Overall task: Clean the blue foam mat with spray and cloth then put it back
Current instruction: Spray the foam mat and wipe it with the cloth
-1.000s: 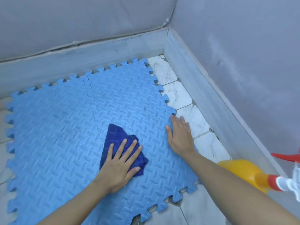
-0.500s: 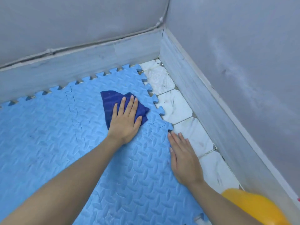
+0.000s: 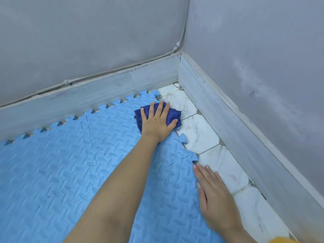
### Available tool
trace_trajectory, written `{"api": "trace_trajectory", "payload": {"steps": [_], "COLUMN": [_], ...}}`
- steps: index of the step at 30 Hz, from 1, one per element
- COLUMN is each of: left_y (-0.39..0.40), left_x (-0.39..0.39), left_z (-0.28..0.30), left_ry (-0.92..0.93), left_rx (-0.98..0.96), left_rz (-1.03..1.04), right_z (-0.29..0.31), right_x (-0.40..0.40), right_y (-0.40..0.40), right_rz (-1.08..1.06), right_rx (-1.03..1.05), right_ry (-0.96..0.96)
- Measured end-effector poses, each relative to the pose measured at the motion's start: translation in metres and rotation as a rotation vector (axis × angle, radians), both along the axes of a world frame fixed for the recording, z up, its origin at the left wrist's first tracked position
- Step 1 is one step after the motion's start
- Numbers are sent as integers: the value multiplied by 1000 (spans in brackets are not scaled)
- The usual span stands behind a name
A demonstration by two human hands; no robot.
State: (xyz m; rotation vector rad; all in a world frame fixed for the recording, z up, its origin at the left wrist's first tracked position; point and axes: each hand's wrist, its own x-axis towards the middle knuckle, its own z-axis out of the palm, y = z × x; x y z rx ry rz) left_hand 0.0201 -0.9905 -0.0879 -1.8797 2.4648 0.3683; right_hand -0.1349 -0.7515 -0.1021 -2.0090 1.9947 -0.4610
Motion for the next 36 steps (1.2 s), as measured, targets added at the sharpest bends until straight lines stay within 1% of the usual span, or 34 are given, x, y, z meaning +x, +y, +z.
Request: {"api": "trace_trajectory", "payload": {"steps": [3,5,8,11,13,14,15,17,21,23,25,28,30,32,34,36], "left_y": [-17,6,83,179,219,225,220,195,113,75,52,41,40,40,53,87], "left_x": [14,33,68,97,107,108,107,100,112,128,139,145,148,153,151,138], "left_z": [3,1,0,0,-4,-5,-5,-6,-12,-13,-13,-13,-12,-11,-12,-12], "left_ry": [20,11,58,35,13,7,2,1,36,63,61,67,65,69,57,34], "left_rx": [19,-1,-71,-102,-98,-96,-100,-117,-100,-83,-87,-88,-65,-56,-105,-182], "left_rz": [87,92,0,-145,-156,-137,-100,22,327,458,527,493,443,418,387,250], "right_z": [0,0,3,9,14,18,21,20,10,13,16,14,9,7,5,2], "right_x": [0,-2,0,2,10,18,27,49,74,78,82,104,115,116,112,110], "right_y": [-2,-3,-3,-3,-7,-12,-21,-39,-36,-31,-42,-97,-146,-184,-200,-201], "right_rz": [4,5,4,-5,-51,-89,-136,-197,-328,-401,-385,-142,-10,31,17,12], "right_rx": [1,2,21,29,-11,-50,-89,-94,-83,-72,-91,-36,-7,-10,-57,-92], "right_ry": [-7,-2,15,62,122,146,157,159,208,161,125,68,77,43,0,-14]}}
